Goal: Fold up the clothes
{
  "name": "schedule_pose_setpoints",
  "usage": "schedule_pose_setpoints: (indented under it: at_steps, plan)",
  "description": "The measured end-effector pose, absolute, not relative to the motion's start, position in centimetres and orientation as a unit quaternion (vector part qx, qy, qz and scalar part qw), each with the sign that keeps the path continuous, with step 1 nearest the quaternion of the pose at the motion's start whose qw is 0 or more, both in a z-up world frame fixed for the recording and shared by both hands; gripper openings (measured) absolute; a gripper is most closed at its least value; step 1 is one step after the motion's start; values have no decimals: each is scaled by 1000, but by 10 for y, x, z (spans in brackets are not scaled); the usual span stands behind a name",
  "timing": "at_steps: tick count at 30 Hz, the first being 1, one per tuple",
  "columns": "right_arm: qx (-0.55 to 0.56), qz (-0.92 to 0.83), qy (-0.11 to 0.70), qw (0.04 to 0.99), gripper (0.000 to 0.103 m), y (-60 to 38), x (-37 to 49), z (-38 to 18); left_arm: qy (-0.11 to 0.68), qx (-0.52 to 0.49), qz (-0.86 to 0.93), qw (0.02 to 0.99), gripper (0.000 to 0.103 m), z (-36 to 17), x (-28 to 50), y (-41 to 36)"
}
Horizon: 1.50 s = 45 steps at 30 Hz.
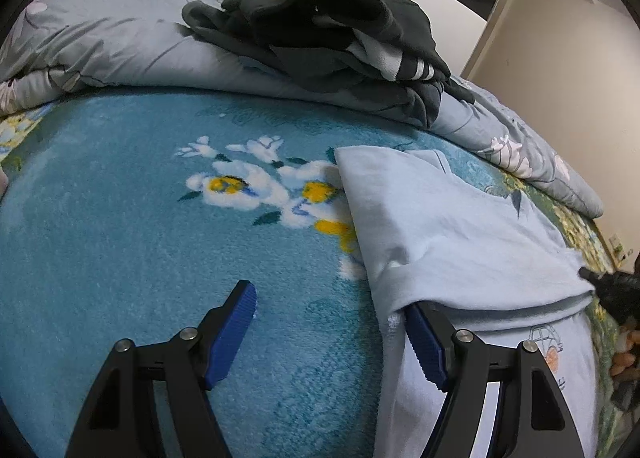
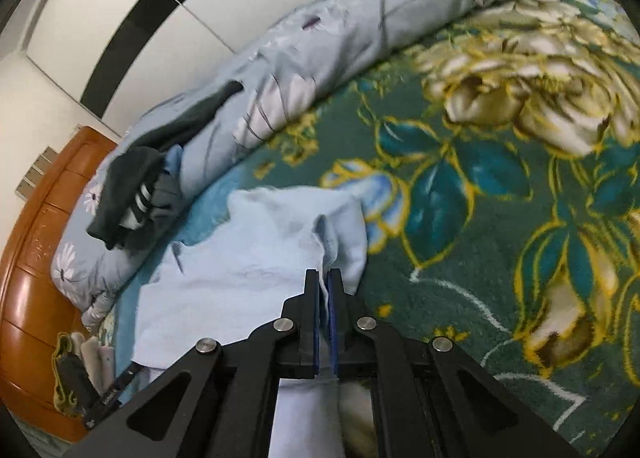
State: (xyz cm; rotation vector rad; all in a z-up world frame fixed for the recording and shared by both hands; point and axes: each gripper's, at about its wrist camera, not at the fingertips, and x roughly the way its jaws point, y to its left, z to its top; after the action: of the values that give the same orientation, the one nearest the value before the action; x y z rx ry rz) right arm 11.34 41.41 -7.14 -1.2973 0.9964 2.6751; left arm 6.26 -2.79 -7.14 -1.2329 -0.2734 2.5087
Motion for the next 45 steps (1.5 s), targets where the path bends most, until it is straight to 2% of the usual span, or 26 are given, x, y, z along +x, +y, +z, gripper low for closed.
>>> schedule_pose_setpoints:
  at_steps: [6, 10, 12, 14, 17, 23, 30, 38, 45]
  plan:
    - [-408, 859, 304, 51, 8, 429, 132, -58, -119, -435, 877, 165, 77, -68, 62, -36]
    - [-415, 861, 293, 25, 8, 429, 168, -52, -135, -441, 874, 152, 77, -63, 69, -49]
    - [-427, 857, 287, 0, 13, 421, 188, -55, -142, -443, 872, 152, 77, -62, 77, -54]
    - [-441, 853, 277, -21, 26, 410, 210, -61, -134, -439, 877, 141, 77, -59, 86, -59]
    - [-449, 851, 270, -46, 29, 394, 240, -67, -137, -433, 876, 162, 77, -53, 96, -66]
    - [-435, 845, 300, -80, 32, 381, 297, -74, -163, -467, 838, 228, 77, -47, 134, -78]
    - [-424, 844, 317, -92, 32, 375, 355, -79, -193, -529, 764, 315, 77, -54, 212, -87]
    - [-431, 835, 321, -122, 32, 359, 391, -88, -183, -568, 719, 355, 77, -52, 269, -87]
    - [-418, 824, 351, -153, 32, 361, 415, -93, -266, -596, 659, 373, 75, -67, 297, -110]
